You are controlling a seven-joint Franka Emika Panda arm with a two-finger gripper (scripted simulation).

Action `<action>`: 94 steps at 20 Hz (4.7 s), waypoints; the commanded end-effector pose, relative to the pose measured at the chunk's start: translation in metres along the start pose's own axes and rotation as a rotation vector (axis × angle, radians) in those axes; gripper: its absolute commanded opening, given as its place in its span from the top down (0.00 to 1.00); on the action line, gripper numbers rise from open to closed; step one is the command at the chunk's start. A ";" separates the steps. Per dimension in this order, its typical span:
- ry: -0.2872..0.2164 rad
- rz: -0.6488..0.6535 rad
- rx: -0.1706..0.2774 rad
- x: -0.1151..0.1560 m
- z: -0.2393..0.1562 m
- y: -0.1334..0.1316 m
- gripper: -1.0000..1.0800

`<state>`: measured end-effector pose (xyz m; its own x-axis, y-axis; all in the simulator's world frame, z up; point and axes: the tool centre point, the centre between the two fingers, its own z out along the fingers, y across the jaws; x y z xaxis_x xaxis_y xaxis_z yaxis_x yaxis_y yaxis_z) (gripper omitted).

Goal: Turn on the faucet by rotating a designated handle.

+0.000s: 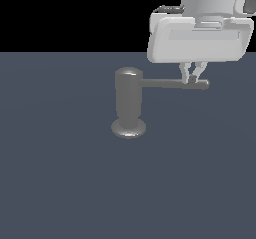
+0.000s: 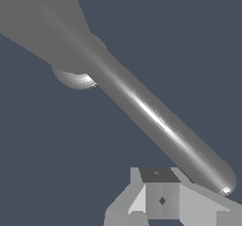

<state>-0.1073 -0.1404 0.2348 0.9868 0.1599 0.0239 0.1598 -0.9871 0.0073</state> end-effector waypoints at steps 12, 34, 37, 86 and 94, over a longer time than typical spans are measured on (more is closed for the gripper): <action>-0.006 -0.004 0.000 0.037 0.006 0.025 1.00; -0.018 0.013 0.005 0.086 0.013 0.074 1.00; -0.020 0.016 0.006 0.092 0.013 0.080 1.00; -0.017 0.008 0.009 0.229 0.014 0.066 1.00; -0.020 0.013 0.008 0.246 0.016 0.067 1.00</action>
<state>0.1416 -0.1676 0.2350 0.9888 0.1489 0.0093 0.1490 -0.9888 -0.0012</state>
